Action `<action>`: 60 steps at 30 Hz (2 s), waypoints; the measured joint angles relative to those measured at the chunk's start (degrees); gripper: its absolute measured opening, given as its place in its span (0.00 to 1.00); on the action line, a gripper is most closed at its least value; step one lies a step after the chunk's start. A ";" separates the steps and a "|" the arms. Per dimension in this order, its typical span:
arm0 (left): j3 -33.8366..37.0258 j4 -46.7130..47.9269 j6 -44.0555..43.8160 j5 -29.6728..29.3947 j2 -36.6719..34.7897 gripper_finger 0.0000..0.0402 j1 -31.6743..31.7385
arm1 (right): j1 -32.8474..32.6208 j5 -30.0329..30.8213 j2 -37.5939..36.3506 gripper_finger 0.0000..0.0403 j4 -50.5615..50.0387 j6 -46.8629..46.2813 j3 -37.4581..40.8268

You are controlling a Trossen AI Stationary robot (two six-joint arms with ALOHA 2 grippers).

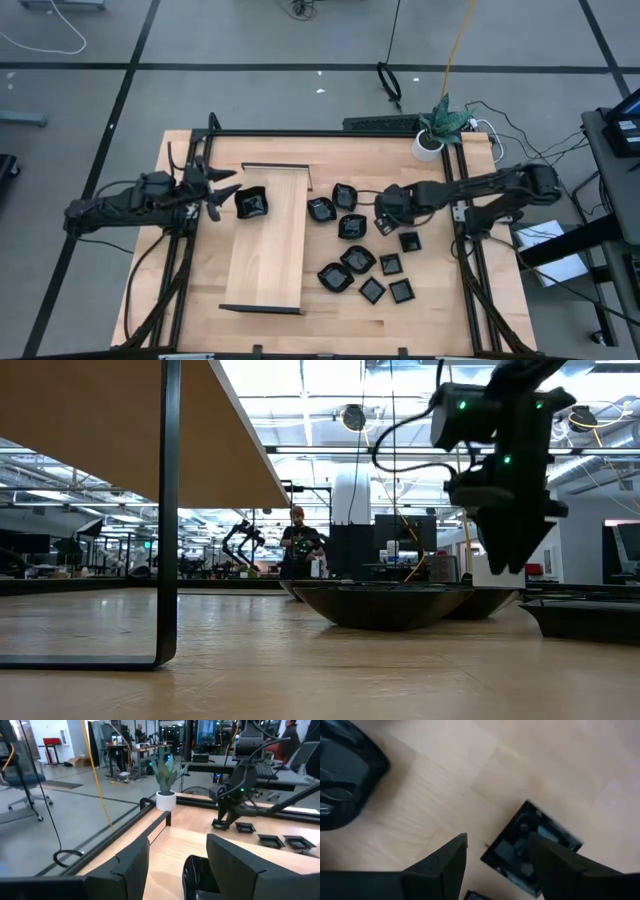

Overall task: Pick & Place Mini shaped plates
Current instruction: Put the square plate on the shelf

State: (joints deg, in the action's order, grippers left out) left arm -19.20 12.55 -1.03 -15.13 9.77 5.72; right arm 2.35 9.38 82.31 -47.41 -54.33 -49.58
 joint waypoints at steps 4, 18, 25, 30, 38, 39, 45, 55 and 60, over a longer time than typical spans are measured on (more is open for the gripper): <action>0.00 -1.53 2.55 0.01 0.81 0.50 0.00 | 1.59 -3.92 1.58 0.49 -0.61 -0.31 0.02; 0.00 -1.11 3.95 0.01 1.10 0.50 0.00 | 0.90 -0.43 -9.62 0.49 -13.04 -16.50 3.80; 0.00 -1.25 3.90 0.00 1.10 0.50 0.00 | 1.10 -0.48 -10.36 0.49 -2.00 -16.74 11.93; 0.00 -2.00 3.88 0.01 1.10 0.50 0.00 | 1.88 -0.24 -10.41 0.49 1.81 -16.54 15.08; -0.02 -1.94 3.73 0.01 1.10 0.50 0.00 | 2.10 -0.19 -10.98 0.48 3.08 -15.35 16.03; -0.02 -1.90 3.67 0.01 1.10 0.50 0.00 | 2.10 -0.21 -11.22 0.48 3.25 -15.25 16.07; -0.02 -1.68 3.51 0.01 1.10 0.50 0.00 | 2.10 1.21 -13.23 0.37 3.30 -14.87 16.20; -0.02 -1.63 3.51 0.01 1.10 0.50 0.00 | 2.10 1.28 -13.38 0.12 5.06 -15.06 17.84; -0.02 -1.61 3.53 0.01 1.10 0.50 0.00 | 2.10 1.41 -13.47 0.03 7.23 -13.80 19.02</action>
State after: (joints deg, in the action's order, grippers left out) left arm -19.22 10.94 2.50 -15.11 10.87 5.72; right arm 4.46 10.79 68.84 -40.18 -68.13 -30.57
